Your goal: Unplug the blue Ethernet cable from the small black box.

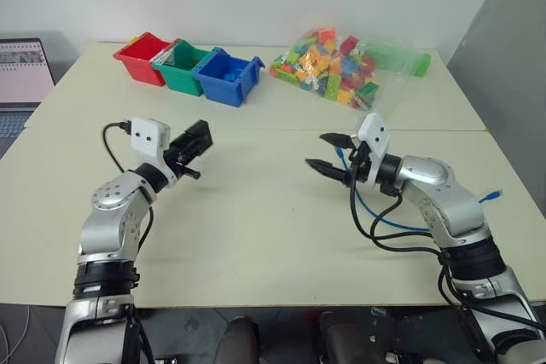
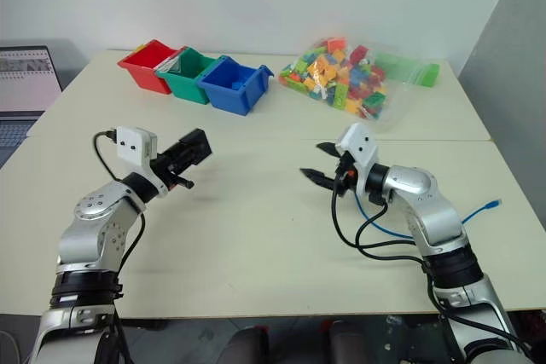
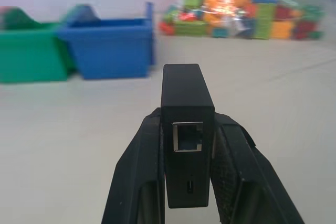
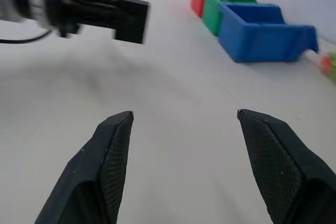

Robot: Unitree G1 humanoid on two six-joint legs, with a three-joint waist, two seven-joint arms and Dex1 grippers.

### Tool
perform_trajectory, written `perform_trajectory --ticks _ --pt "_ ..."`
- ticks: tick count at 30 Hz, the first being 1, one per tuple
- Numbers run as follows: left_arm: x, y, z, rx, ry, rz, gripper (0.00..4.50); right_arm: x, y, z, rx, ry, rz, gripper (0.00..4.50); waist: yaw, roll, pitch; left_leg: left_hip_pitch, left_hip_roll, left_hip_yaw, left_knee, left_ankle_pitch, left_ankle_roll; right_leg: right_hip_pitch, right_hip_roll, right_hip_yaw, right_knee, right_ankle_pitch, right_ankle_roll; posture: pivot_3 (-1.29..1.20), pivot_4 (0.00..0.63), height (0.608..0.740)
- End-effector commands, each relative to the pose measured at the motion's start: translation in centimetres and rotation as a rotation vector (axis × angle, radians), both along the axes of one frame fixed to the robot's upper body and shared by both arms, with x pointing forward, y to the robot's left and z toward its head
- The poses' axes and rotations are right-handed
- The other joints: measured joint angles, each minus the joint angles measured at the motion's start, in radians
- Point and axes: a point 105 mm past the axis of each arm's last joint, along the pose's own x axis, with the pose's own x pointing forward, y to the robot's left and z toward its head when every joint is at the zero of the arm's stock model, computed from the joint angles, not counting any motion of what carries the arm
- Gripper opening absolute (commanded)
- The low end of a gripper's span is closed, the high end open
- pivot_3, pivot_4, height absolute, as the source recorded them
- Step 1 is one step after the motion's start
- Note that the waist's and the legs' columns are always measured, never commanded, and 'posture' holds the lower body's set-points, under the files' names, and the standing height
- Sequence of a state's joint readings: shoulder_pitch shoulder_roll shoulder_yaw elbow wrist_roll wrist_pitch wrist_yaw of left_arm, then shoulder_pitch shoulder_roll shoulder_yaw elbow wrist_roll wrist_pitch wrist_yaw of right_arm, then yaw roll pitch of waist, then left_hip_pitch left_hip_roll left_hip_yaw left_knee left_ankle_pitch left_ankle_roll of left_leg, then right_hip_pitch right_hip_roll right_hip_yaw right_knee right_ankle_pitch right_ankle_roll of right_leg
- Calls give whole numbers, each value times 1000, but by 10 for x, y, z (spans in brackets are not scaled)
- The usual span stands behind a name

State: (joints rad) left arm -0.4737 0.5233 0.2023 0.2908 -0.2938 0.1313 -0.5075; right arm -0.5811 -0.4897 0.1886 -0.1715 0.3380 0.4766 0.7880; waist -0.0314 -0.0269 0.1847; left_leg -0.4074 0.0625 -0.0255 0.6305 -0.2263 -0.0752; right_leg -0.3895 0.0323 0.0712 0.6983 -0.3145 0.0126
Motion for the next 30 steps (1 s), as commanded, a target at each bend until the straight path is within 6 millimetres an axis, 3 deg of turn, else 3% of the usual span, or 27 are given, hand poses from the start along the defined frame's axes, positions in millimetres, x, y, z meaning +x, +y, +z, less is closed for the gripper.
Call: perform_trajectory --ticks 1,5,7,9,15,19,23,30 --pt "13 23 -2 33 -67 134 774 -12 10 23 -44 -49 44 3372 2 0 0 0 0 0 0 0 0 0 0 0 0 0 0 0 150 740" --pt "18 32 -22 24 -28 156 774 -16 14 31 -64 -51 50 3372 1 0 0 -1 0 0 1 0 0 0 0 -1 0 0 1 0 150 740" --pt "18 35 -31 4 -3 156 1476 -17 15 31 -69 -48 48 3406 2 0 0 -1 0 -1 0 0 0 0 0 -1 0 0 1 0 150 740" --pt "17 36 -39 -1 19 150 1728 -17 15 31 -73 -46 42 3406 2 0 0 -2 0 -1 1 0 0 0 0 -1 0 0 1 0 150 740" --pt "8 37 -43 -28 16 125 3119 -17 13 29 -80 -33 26 3406 0 0 0 -2 0 -1 1 0 0 0 0 -2 0 0 1 0 150 740" --pt "-6 48 -45 -16 45 165 3907 -17 9 24 -89 -18 13 3406 -2 0 0 -1 0 -1 1 0 0 0 0 -2 0 0 1 0 150 740" --pt "-34 51 -49 34 182 120 3907 -11 -6 17 -67 7 -60 3406 -4 -1 0 -1 1 -1 0 0 0 0 0 -1 0 0 1 0 150 740" --pt "-67 62 -9 196 187 99 3907 -8 -52 11 -92 46 -109 3406 5 -1 0 -1 0 -3 1 0 0 1 -1 -2 0 0 1 0 150 740"
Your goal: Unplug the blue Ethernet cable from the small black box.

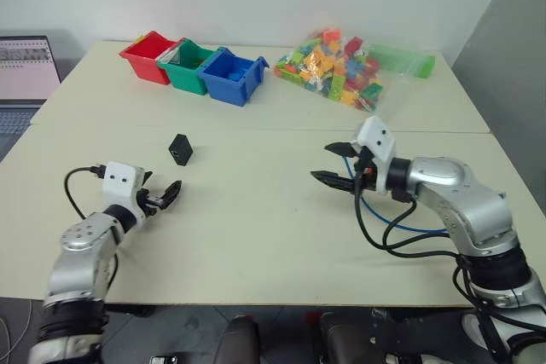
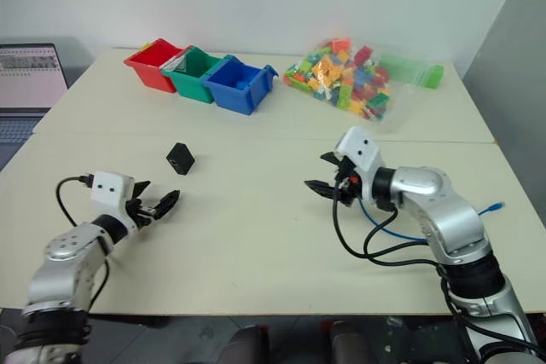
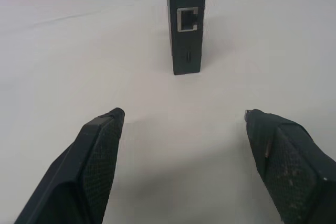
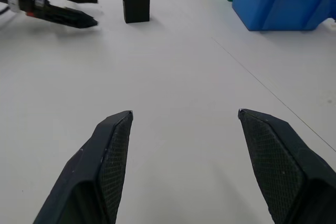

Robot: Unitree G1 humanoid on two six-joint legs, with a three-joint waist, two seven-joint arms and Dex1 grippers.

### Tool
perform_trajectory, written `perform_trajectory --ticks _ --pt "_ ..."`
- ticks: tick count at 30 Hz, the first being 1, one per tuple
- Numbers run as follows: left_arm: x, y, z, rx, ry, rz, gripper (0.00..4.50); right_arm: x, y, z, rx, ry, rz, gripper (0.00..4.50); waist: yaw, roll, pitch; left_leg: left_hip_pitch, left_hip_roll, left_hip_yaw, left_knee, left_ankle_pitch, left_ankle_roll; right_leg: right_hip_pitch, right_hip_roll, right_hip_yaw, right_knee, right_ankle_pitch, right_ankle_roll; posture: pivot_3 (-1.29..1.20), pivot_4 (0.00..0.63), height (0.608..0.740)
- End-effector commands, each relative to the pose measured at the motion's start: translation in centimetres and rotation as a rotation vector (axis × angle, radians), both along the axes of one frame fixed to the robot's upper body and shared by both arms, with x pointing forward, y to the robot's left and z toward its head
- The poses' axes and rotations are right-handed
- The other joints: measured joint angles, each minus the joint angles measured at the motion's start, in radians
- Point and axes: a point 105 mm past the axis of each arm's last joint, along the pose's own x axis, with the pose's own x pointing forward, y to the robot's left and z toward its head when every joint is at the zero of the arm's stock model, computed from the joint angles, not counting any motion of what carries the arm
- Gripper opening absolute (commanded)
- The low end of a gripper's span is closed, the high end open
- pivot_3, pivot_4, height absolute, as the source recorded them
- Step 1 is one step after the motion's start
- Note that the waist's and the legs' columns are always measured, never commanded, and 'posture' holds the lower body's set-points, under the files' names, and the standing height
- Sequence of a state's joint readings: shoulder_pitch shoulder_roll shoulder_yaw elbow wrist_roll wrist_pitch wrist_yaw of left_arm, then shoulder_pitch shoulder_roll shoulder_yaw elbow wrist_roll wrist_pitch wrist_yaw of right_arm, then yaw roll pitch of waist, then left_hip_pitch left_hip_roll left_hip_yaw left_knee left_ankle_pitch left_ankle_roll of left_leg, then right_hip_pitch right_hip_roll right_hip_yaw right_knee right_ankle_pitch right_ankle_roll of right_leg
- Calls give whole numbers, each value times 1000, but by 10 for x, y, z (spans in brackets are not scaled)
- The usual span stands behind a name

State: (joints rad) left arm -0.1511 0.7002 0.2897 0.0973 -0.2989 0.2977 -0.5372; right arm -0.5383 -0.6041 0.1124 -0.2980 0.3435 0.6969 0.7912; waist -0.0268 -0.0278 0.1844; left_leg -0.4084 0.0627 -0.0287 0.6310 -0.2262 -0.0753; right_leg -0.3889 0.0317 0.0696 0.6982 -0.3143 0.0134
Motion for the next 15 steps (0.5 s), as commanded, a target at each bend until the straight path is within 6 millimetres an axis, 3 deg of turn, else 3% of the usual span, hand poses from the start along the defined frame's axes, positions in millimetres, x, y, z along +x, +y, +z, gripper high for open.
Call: perform_trajectory --ticks 1,8,12,15 --pt "-11 0 37 41 -33 -52 3907 -5 -22 15 2 -38 21 3406 -1 0 0 0 0 0 0 0 0 0 0 0 0 0 0 0 150 740" --pt "-30 6 59 66 6 -138 3907 -22 -45 15 -40 18 96 3406 -8 0 0 1 1 2 -1 0 0 0 1 0 0 0 0 0 150 740" --pt "-36 4 73 27 -10 -203 3907 -20 -53 18 -45 13 80 3406 -11 0 0 2 1 3 -1 0 0 -1 1 1 0 0 1 0 150 740" --pt "-40 2 67 30 28 -231 3907 -17 -53 19 -41 3 68 3406 -10 0 0 2 1 3 -1 0 0 0 1 1 0 -3 4 0 150 740"
